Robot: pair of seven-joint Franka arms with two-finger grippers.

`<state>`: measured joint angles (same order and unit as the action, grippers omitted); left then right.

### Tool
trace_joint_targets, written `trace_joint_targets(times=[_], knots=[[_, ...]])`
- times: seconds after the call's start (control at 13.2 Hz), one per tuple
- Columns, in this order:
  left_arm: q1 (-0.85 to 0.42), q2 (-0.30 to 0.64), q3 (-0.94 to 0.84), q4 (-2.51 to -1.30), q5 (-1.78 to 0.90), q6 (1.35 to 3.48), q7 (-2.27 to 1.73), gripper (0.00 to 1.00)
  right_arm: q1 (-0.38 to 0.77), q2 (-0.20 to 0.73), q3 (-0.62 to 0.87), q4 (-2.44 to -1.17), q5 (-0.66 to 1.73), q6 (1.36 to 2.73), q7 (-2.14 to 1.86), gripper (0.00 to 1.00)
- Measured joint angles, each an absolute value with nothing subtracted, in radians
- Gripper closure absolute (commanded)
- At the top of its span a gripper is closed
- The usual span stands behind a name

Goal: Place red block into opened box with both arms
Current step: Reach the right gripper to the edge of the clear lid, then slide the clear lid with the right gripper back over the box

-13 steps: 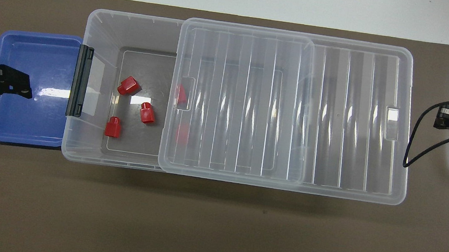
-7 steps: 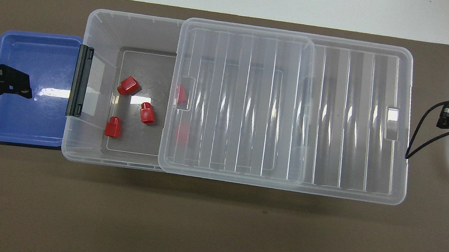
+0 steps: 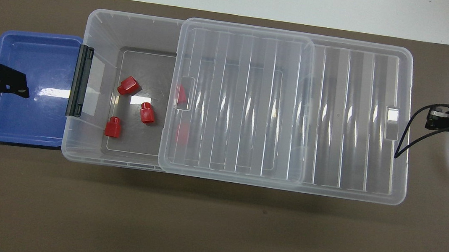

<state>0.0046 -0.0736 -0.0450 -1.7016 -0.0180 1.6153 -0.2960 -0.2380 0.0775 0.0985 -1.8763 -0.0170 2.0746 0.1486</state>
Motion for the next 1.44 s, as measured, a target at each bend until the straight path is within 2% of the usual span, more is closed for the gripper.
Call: trace_joint_targets(times=[1.13,1.44], knots=[[0.005,-0.074,-0.043,-1.702,-0.018,1.615,-0.296,0.00,0.024,0.081,0.106,-1.889,-0.016,2.097,0.172,1.00],[0.005,-0.074,-0.043,-1.702,-0.018,1.615,-0.296,0.00,0.042,0.081,0.107,-1.890,-0.016,2.097,0.178,1.00]])
